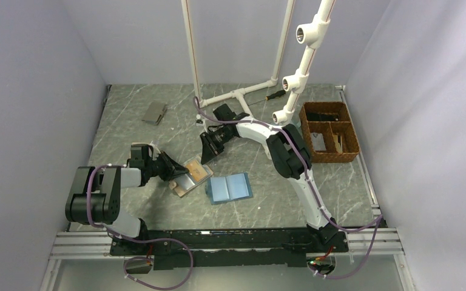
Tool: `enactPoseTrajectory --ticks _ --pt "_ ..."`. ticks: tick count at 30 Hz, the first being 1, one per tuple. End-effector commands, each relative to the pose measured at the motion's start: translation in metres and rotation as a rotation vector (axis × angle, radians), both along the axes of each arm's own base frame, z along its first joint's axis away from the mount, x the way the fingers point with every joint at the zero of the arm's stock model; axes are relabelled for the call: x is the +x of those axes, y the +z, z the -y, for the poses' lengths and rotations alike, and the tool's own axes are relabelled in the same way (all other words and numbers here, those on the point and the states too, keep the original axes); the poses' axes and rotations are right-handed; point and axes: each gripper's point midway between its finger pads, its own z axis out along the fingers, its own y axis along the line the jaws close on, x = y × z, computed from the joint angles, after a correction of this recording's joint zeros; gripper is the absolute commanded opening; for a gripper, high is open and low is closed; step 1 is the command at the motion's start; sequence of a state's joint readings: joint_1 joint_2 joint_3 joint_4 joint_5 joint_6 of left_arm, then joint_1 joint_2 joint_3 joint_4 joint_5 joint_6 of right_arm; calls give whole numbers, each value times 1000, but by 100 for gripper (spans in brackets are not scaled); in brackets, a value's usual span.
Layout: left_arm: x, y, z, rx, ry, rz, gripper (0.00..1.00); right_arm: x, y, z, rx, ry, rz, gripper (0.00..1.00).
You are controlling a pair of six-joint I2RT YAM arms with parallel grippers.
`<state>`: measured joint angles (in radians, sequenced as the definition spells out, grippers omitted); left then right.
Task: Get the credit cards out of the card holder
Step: Remove the credit card from the card holder.
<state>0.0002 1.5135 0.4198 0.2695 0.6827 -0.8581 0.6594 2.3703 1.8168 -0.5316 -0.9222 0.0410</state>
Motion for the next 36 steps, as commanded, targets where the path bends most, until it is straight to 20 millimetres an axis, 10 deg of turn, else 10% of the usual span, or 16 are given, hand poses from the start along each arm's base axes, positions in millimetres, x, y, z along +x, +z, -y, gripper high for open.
enactPoseTrajectory --ticks 1,12,36 --pt "7 12 1 1 -13 57 13 -6 13 -12 29 33 8 21" --pt "3 9 5 -39 -12 43 26 -21 -20 -19 -89 61 7 0" --pt "7 38 13 -227 100 98 31 -41 -45 -26 -152 57 -109 0"
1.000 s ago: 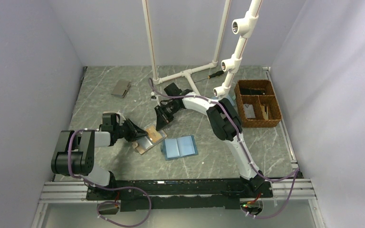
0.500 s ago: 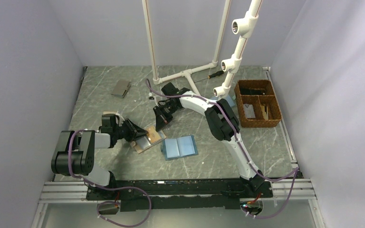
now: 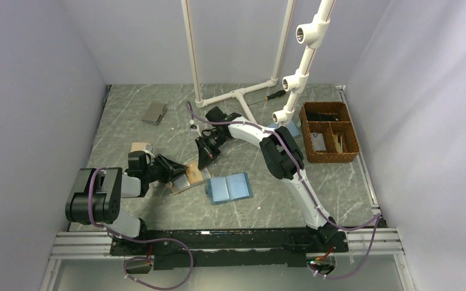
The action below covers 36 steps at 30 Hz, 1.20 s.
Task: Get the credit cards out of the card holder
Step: Remove the credit card from the card holder.
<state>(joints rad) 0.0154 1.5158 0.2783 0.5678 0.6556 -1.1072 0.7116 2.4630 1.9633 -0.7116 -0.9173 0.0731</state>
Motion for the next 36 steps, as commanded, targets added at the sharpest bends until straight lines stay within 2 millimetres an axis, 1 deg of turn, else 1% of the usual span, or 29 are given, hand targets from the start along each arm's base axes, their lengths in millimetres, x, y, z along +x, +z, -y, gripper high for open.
enactPoseTrajectory --ticks 1,3,9,16,18,20,22,23,25,29,33,36 --pt "4 33 16 -79 -71 110 32 -15 -36 -11 -57 24 9 0" --pt "2 29 15 -50 -97 109 32 -13 -37 -9 -61 17 5 0" --pt "-5 7 15 4 -145 69 30 -14 -37 -10 -62 20 -1 0" --pt "-5 -6 27 54 -200 55 26 -15 -37 -10 -58 20 -7 0" --pt "-5 -9 27 76 -206 47 23 -14 -37 -10 -61 19 -3 0" --pt "-5 -11 26 93 -208 46 17 -14 -39 -9 -66 17 -1 0" --pt "-6 -10 25 109 -216 48 4 -13 -41 -8 -74 15 3 0" --pt "-5 -9 24 120 -219 55 0 -12 -43 -7 -82 11 6 0" --pt "-7 -6 22 137 -222 58 0 -9 -44 -5 -92 2 8 0" --pt "-7 2 15 190 -213 76 0 4 -40 2 -86 -26 18 0" --pt "-8 10 6 210 -193 95 0 18 -24 10 -39 -38 34 0" --pt "-8 16 -1 205 -172 117 0 25 -16 14 -30 -46 65 0"
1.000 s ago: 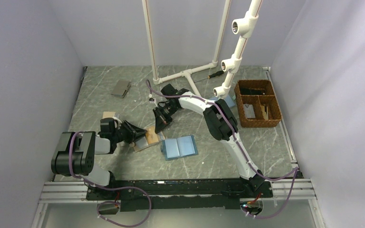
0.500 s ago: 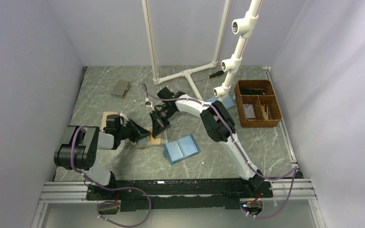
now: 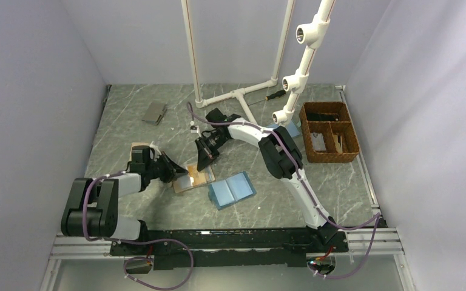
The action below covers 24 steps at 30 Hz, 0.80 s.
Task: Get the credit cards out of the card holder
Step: Remove the credit card from the card holder.
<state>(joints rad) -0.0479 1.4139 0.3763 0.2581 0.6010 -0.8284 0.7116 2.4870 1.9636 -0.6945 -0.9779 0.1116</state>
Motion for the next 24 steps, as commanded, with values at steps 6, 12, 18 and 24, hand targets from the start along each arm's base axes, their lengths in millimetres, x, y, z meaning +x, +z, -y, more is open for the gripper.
enactPoseTrajectory --ticks 6,12,18,24 --pt "1 28 -17 -2 13 83 0 33 -22 22 -73 -44 130 0" --pt "-5 33 -11 -78 -21 71 13 32 -11 20 -28 -29 149 3" --pt "-7 33 -3 -153 -40 79 28 31 -25 22 -73 -32 138 2" --pt "-8 22 2 -147 -51 23 33 33 -39 26 -121 -45 134 0"
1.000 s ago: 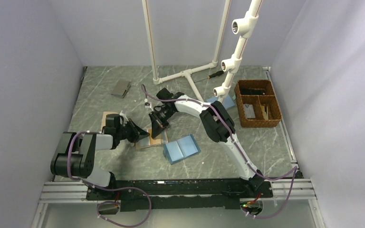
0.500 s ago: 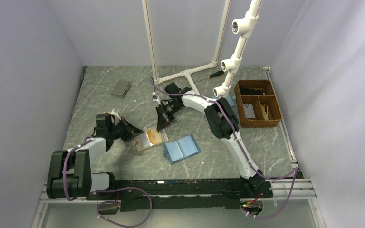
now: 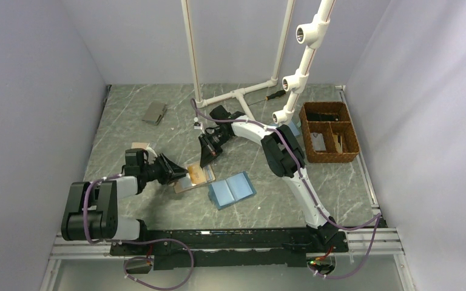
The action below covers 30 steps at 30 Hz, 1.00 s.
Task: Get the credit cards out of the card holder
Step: Remove the credit card from the card holder.
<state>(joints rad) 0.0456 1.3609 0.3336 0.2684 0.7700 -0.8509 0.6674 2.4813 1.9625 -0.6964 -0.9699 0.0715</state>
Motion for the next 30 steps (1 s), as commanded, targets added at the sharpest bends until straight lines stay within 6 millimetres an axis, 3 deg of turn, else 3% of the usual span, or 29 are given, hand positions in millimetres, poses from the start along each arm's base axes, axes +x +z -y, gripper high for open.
enactPoseTrajectory --ticks 1,10,16,18,23,30 --pt "4 0 8 -13 -37 1 33 12 -39 13 -134 -22 94 0" --pt "2 -36 18 41 -46 -124 42 8 -40 11 -130 -13 77 0" --pt "3 -48 16 67 -12 -141 41 4 -39 9 -125 -3 67 0" --pt "6 -48 17 48 10 -128 35 2 -39 8 -125 1 63 0" --pt "11 -41 20 12 22 -72 1 2 -40 8 -131 4 65 0" --pt "8 -26 5 95 42 -36 0 8 -45 14 -160 -9 85 0"
